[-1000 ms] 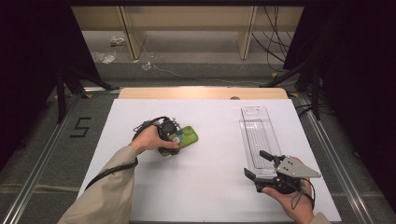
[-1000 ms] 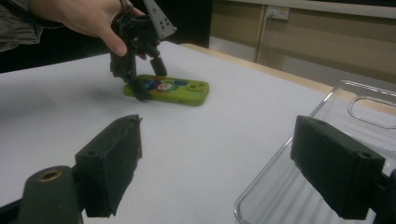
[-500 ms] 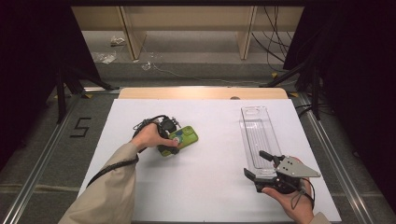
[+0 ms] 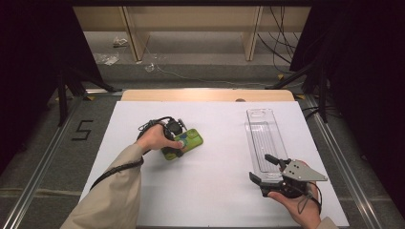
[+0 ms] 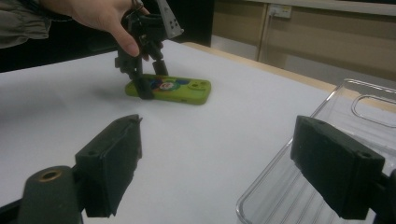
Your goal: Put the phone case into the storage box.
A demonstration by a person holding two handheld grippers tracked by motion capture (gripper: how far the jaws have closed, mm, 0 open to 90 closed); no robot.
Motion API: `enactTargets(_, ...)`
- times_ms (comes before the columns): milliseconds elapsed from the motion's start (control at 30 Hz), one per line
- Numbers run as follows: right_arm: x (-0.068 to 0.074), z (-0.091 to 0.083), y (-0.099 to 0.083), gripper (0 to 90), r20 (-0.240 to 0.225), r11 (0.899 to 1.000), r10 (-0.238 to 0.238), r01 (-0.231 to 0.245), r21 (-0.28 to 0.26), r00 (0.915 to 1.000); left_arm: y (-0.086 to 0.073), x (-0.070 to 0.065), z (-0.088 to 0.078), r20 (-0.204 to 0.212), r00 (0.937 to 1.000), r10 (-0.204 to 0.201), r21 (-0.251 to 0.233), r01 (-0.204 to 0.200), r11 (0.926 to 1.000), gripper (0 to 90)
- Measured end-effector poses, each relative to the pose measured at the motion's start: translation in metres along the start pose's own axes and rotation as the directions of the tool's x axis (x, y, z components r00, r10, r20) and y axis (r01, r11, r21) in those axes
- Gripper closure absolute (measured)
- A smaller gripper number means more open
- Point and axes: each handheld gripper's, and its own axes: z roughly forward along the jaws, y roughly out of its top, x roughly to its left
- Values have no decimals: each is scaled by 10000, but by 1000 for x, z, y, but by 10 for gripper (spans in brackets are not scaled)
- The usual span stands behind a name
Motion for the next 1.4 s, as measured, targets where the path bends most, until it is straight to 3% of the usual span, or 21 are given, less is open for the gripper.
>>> enactTargets(700,0,0,0,175,22,10000,6,-6,-14,10000,-2,-1,-1,-14,9999,-109,-108,109,9999,162)
enactTargets(1100,0,0,0,176,35,10000,-2,2,-2,10000,-11,-2,-3,186,9996,-195,-499,204,9985,163)
enactTargets(1400,-1,0,0,176,103,10000,15,-14,-33,9999,-21,-4,-8,192,9996,-221,-1146,241,9931,163)
